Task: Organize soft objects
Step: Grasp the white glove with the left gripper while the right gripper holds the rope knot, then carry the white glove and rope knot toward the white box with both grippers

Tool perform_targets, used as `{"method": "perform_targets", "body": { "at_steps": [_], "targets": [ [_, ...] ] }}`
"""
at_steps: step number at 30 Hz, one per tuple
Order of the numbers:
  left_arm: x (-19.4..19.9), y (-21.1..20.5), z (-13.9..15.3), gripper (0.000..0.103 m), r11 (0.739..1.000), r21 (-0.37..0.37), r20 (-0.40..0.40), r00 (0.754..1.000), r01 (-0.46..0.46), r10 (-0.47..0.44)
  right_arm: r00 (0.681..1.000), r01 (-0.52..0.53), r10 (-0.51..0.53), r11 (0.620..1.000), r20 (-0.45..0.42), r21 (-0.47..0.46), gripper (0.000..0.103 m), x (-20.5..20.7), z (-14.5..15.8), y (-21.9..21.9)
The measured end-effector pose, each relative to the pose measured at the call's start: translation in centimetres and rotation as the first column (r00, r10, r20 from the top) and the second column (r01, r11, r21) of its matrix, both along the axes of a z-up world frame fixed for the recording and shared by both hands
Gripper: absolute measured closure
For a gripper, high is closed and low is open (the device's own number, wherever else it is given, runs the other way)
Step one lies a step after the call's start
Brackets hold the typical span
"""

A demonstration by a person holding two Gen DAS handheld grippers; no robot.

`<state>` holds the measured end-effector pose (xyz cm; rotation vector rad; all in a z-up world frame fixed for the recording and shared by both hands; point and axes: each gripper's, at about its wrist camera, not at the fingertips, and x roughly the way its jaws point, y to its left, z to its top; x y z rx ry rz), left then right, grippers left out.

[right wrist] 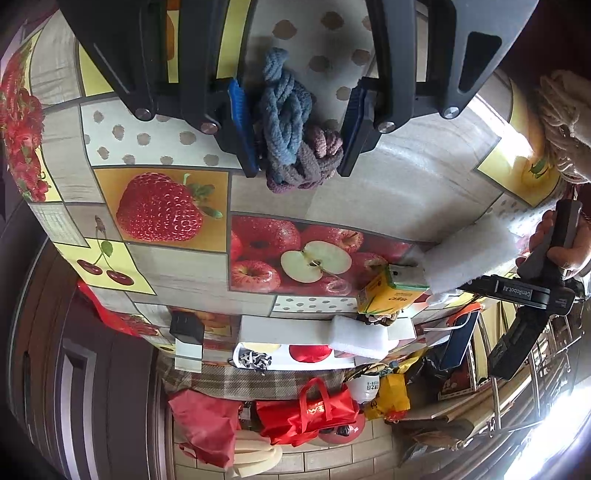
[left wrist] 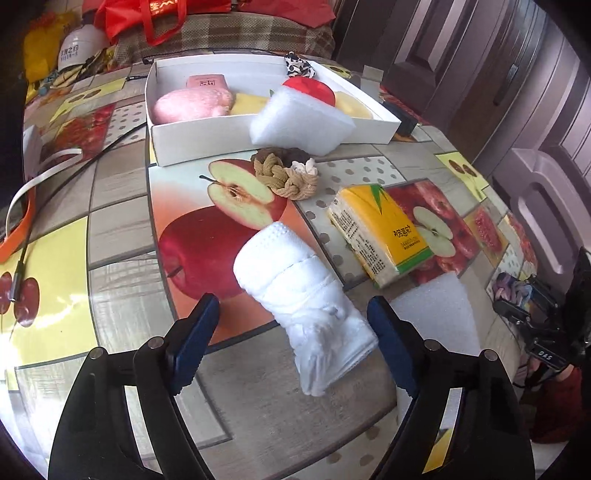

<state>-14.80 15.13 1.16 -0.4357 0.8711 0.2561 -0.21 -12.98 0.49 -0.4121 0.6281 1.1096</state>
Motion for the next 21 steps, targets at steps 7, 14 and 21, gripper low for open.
{"method": "perform_targets", "body": {
  "at_steps": [7, 14, 21],
  "targets": [
    [0.4, -0.2, 0.3, 0.020, 1.000, 0.010, 0.001, 1.000, -0.014, 0.014, 1.000, 0.001, -0.001, 1.000, 0.002, -0.001, 0.060, 0.0, -0.1, 0.0],
    [1.2, -1.0, 0.0, 0.040, 0.991, 0.130, -0.019, 1.000, 0.026, -0.023, 1.000, 0.013, -0.013, 1.000, 0.017, -0.025, 0.060, -0.2, 0.0, 0.2],
    [0.4, -1.4, -0.3, 0.068, 0.963, 0.256, -0.039, 0.997, 0.080, -0.072, 1.000, -0.001, 0.002, 0.999, 0.024, -0.032, 0.075, -1.1, 0.1, 0.7]
  ]
}}
